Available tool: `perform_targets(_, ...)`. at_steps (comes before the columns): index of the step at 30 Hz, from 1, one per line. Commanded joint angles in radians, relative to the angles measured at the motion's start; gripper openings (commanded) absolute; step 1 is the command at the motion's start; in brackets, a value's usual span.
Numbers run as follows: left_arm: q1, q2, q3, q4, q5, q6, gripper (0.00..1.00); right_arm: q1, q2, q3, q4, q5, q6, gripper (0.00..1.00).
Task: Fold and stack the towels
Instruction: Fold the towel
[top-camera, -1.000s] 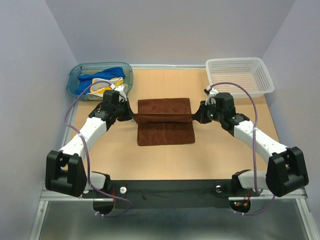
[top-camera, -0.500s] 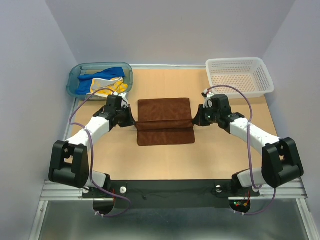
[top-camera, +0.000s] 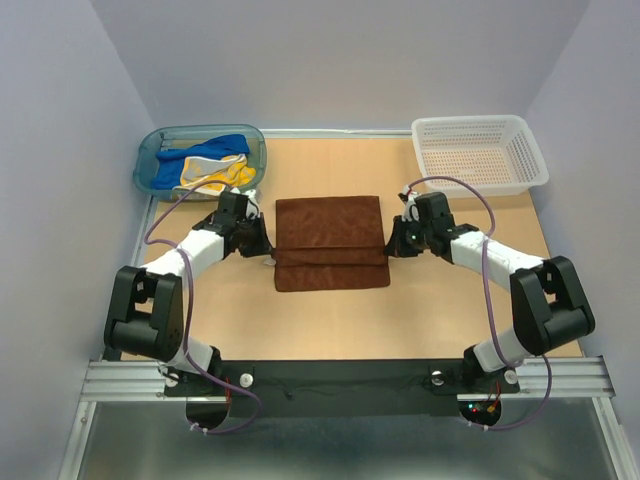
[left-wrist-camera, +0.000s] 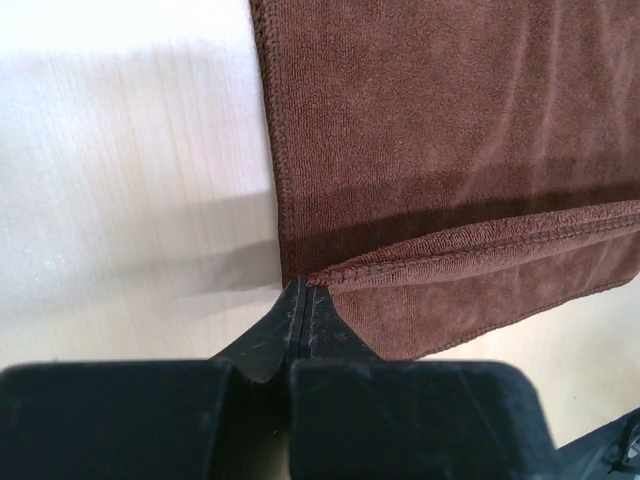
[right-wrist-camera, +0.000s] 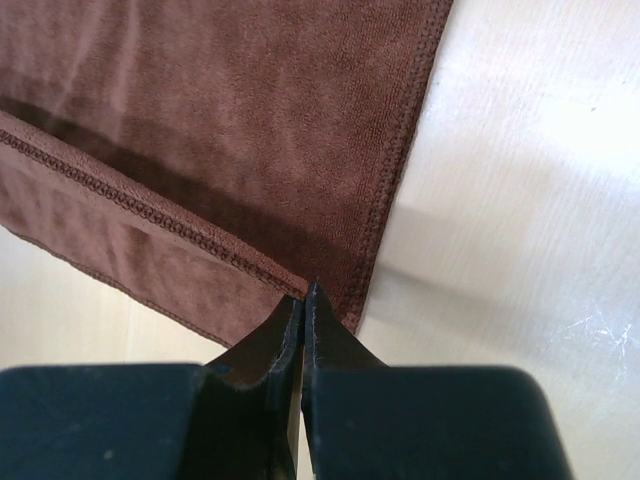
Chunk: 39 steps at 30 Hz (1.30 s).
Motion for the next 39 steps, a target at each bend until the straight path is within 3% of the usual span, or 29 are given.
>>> perform_targets(1, 0.059, 0.011, -0.008, -0.066, -0.199, 0.057, 0.00, -0.063, 0.014, 0.016, -0.069, 0.196, -0.041, 0.00)
perform_targets(27, 0.060, -0.201, -0.053, -0.109, -0.166, -0.063, 0.01, -0.065, -0.158, -0.020, -0.087, 0.148, 0.007, 0.01)
perform_targets(36, 0.060, -0.216, -0.140, -0.089, -0.144, -0.107, 0.16, -0.063, -0.139, -0.077, -0.090, 0.118, 0.061, 0.02)
perform_targets(39, 0.060, -0.225, -0.163, -0.079, -0.130, -0.121, 0.27, -0.063, -0.141, -0.105, -0.090, 0.105, 0.084, 0.13)
